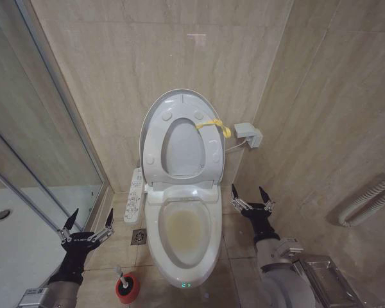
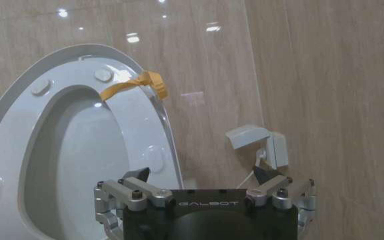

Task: Open the toilet lid, clean the toilet bowl with a toilet brush, close the toilet lid, and flush.

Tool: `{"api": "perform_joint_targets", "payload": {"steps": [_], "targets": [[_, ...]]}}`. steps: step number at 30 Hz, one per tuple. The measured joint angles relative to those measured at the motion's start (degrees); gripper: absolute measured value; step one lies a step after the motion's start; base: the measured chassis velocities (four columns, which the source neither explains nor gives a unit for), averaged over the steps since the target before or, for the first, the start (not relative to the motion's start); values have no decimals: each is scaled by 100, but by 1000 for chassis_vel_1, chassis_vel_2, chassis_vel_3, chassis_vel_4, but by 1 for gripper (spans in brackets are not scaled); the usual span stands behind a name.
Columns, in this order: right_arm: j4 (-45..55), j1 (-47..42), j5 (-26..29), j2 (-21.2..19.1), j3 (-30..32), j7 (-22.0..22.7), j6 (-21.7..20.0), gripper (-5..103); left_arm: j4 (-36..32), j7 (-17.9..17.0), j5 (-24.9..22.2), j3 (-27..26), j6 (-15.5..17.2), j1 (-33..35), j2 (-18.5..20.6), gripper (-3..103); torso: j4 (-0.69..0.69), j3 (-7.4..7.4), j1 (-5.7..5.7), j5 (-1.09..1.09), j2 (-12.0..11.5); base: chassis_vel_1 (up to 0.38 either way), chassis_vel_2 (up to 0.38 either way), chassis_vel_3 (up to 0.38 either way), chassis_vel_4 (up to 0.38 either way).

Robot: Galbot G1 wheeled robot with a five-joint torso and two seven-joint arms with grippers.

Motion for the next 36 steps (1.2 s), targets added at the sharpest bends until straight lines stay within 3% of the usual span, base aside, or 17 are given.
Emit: {"api": "perform_joint_targets", "payload": {"steps": [33,36], "targets": [[2,-19,0,-1,7,-2,5,100,1,1,-2,4,-1,0,0,100,1,0,0,0,0,0,0,0,0],[133,-470,8,-34,228,-77,148,100,1,1,-2,4,-2,0,1,100,0,0,0,0,0,0,0,0,0]]}}
